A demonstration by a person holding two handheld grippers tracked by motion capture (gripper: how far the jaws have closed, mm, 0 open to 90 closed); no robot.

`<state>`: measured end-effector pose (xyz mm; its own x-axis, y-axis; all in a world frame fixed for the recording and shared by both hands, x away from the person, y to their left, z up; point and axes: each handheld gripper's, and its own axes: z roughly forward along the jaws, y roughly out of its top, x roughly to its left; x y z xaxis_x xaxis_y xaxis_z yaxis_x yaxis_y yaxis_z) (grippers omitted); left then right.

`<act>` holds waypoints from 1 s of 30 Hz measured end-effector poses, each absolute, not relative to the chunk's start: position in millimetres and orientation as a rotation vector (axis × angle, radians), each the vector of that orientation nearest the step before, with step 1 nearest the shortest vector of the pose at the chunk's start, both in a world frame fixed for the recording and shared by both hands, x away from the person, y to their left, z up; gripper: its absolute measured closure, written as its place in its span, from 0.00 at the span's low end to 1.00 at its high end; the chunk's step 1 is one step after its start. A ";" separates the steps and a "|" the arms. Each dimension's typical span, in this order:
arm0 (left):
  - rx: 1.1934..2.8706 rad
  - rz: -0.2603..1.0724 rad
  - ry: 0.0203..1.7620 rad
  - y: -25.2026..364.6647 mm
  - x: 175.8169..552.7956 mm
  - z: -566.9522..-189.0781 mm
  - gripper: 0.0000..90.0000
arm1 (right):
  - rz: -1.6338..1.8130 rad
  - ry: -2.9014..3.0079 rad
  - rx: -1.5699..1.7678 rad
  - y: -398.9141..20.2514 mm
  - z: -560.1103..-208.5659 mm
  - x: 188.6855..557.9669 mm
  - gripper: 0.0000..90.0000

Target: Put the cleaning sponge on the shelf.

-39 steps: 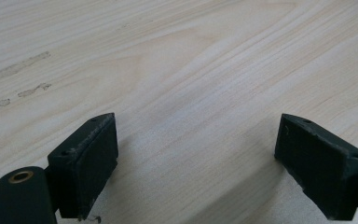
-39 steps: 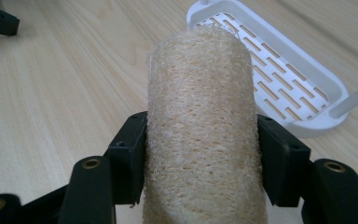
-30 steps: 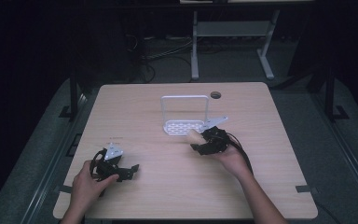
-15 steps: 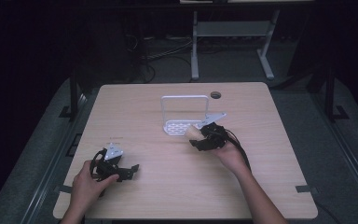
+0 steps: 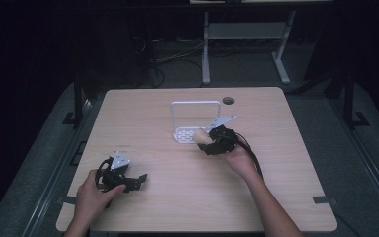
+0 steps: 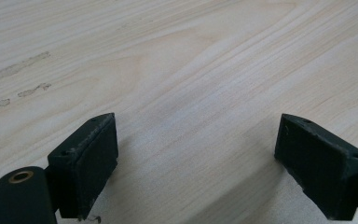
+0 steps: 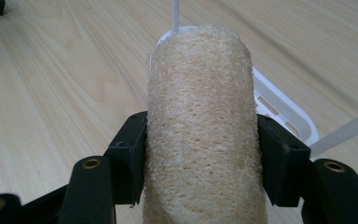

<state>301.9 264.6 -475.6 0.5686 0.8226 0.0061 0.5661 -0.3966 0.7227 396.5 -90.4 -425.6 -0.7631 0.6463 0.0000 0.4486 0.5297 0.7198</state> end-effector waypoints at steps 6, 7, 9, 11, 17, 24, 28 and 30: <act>2.114 0.480 1.105 264.5 301.9 -475.6 0.14 | 1.062 2.498 0.923 -86.0 -425.5 400.8 0.46; 2.114 0.480 1.106 264.5 301.9 -475.6 0.14 | 1.062 2.498 0.923 -86.0 -425.5 400.8 0.46; 2.114 0.480 1.106 264.6 301.9 -475.6 0.14 | 1.068 2.491 0.921 -84.6 -425.4 402.4 0.46; 2.114 0.480 1.105 264.6 301.8 -475.6 0.14 | 1.069 2.488 0.926 -83.3 -425.6 404.0 0.46; 2.114 0.480 1.106 264.5 301.9 -475.6 0.14 | 1.061 2.484 0.926 -78.5 -425.8 408.8 0.46; 2.115 0.480 1.105 264.6 301.9 -475.6 0.14 | 1.056 2.480 0.931 -73.4 -426.0 415.5 0.46; 2.114 0.480 1.105 264.6 301.9 -475.6 0.14 | 1.049 2.480 0.944 -71.0 -429.5 419.4 0.46; 2.115 0.480 1.105 264.6 301.9 -475.5 0.14 | 1.046 2.482 0.942 -70.7 -430.4 420.5 0.46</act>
<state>301.9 264.6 -475.5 0.5688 0.8224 0.0065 0.5661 -0.3972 0.7224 420.5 -70.7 -430.4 -0.7451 0.6669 -0.0104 0.4583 0.5233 0.7184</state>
